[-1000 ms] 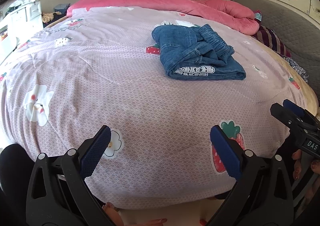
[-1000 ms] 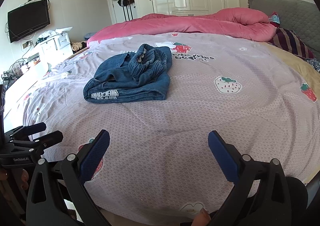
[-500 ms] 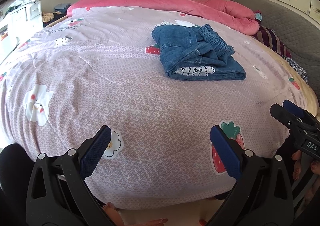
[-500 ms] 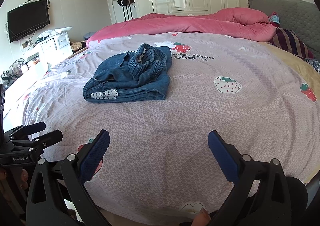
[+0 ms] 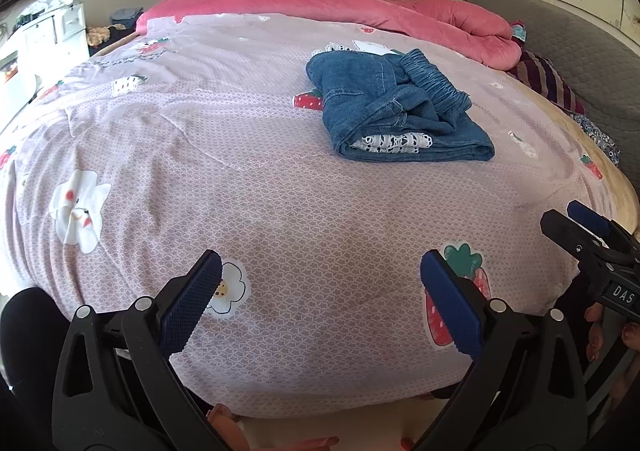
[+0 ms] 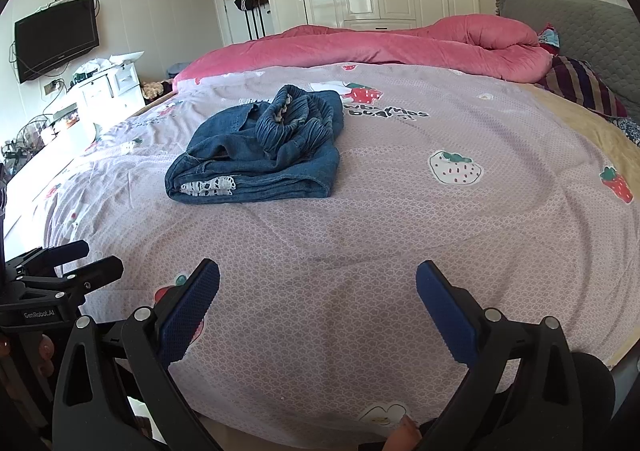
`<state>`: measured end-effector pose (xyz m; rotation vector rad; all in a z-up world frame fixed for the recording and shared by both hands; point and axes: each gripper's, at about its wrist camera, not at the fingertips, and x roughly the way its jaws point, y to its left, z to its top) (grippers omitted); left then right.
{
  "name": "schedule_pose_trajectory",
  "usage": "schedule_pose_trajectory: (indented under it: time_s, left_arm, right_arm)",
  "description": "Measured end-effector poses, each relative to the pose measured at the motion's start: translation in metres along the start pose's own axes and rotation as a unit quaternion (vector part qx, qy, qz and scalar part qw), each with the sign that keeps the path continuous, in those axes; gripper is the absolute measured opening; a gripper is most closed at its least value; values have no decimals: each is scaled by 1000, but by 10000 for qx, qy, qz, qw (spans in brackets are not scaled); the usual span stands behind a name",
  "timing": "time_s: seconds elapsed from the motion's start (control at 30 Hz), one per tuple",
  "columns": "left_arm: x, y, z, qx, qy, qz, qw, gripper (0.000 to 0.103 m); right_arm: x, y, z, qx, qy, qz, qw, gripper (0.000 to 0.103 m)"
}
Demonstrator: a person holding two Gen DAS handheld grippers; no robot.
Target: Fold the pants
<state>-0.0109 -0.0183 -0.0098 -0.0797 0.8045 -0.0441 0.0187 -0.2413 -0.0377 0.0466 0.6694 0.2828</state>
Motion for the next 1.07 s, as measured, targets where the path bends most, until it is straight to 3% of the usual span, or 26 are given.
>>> schedule_pose_trajectory:
  time_s: [0.5,0.7,0.77,0.9,1.0,1.07]
  left_arm:
    - [-5,1,7,7,-48,42,10000,93]
    - [-1,9,20,54,-49,64,10000,93]
    - [-5,23,34,-67,-268,19,9996,93]
    - [3,81,86,-516,-617,474,9956,94]
    - [42,138,126,-660,-321,1208,9900,94]
    - [71,172,146,-779,-72,1471,9860,94]
  right_arm:
    - [5,0,0,-26,83,-98,9999,98]
    - [8,-16,4,100,95,-292,9995,98]
    - [10,-32,11,224,74,-430,9988,98]
    - [17,-101,41,857,-20,-824,9929,98]
    - [30,-166,67,1374,50,-1198,9832,98]
    - [44,-218,93,1549,156,-1843,9705,98]
